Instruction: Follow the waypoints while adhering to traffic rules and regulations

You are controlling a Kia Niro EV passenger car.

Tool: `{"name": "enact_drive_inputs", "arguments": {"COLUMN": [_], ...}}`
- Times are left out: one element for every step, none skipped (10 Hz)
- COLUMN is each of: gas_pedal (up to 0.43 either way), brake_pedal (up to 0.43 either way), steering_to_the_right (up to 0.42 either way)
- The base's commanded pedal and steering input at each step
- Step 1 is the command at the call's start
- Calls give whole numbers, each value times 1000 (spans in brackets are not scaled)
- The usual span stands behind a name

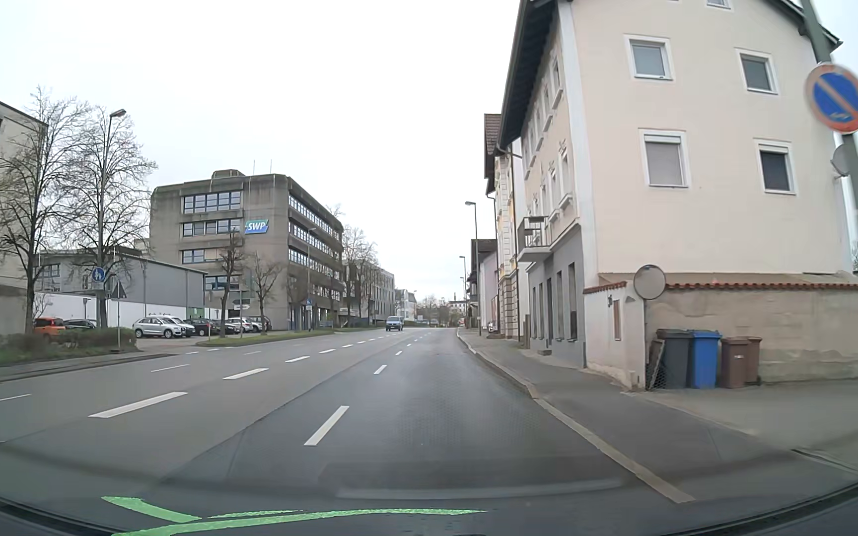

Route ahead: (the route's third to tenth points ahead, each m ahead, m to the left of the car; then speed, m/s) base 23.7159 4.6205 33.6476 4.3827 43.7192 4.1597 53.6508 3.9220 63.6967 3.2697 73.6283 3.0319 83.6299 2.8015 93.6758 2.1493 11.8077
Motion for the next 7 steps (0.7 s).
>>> {"name": "enact_drive_inputs", "arguments": {"gas_pedal": [150,150,150,150,150,157,157], "brake_pedal": [0,0,0,0,0,0,0], "steering_to_the_right": [0,0,0,1,1,1,5]}}
